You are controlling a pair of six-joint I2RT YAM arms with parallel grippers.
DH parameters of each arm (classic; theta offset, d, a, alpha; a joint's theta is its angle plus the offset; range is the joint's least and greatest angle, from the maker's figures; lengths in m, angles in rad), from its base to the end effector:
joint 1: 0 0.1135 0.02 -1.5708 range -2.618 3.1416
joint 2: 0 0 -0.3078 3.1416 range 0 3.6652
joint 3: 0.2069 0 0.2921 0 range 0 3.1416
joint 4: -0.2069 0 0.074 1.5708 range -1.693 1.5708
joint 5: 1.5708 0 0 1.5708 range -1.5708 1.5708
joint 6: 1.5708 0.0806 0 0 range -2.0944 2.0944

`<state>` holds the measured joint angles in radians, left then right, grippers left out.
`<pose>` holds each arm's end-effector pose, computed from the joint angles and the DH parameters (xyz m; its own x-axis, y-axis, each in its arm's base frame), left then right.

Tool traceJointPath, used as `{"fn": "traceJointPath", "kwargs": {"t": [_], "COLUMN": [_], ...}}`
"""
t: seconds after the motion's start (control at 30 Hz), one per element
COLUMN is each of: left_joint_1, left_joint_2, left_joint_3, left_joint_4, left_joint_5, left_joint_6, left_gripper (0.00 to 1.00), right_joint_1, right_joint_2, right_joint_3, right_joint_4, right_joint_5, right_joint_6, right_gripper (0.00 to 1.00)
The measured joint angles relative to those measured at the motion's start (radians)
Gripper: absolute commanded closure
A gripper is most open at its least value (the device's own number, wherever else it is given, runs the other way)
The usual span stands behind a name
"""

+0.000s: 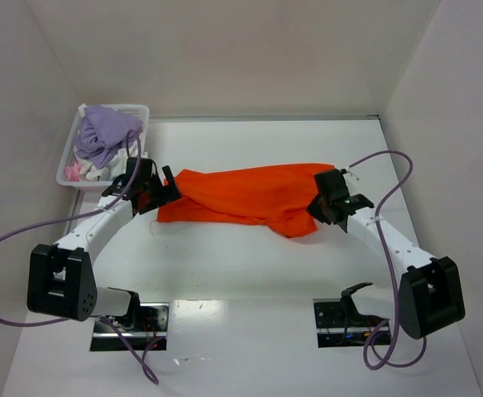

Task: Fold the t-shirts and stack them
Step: Flatten out the tshirt

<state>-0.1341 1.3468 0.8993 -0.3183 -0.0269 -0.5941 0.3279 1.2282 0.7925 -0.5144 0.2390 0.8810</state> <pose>0.3439 -0.0442 0.2369 -0.6333 -0.4792 -0.6078 -0.2897 0.8749 -0.3880 0.2804 0.0752 0.2133 -0.6309 0.5770 -0.5187 0.4779 0.8156 0.3261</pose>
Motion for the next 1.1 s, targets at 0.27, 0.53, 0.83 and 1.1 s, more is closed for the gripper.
{"fn": "traceJointPath", "kwargs": {"t": [0.27, 0.53, 0.83, 1.1], "left_joint_1": [0.0, 0.0, 0.0, 0.0], "left_joint_2": [0.0, 0.047, 0.067, 0.134], "left_joint_3": [-0.041, -0.075, -0.129, -0.129], "left_joint_4": [-0.009, 0.01, 0.049, 0.095], "left_joint_5": [-0.079, -0.104, -0.122, -0.135], "left_joint_6": [-0.069, -0.087, -0.102, -0.117], "left_gripper": [0.0, 0.0, 0.09, 0.16], "right_joint_1": [0.0, 0.0, 0.0, 0.0], "right_joint_2": [-0.068, -0.091, -0.111, -0.111], "right_joint_3": [-0.051, -0.132, -0.141, -0.146], "right_joint_4": [-0.011, -0.012, -0.003, -0.001], "right_joint_5": [0.016, -0.004, -0.011, -0.011], "right_joint_6": [0.019, 0.047, 0.055, 0.057], "right_gripper": [0.95, 0.89, 0.88, 0.87]}}
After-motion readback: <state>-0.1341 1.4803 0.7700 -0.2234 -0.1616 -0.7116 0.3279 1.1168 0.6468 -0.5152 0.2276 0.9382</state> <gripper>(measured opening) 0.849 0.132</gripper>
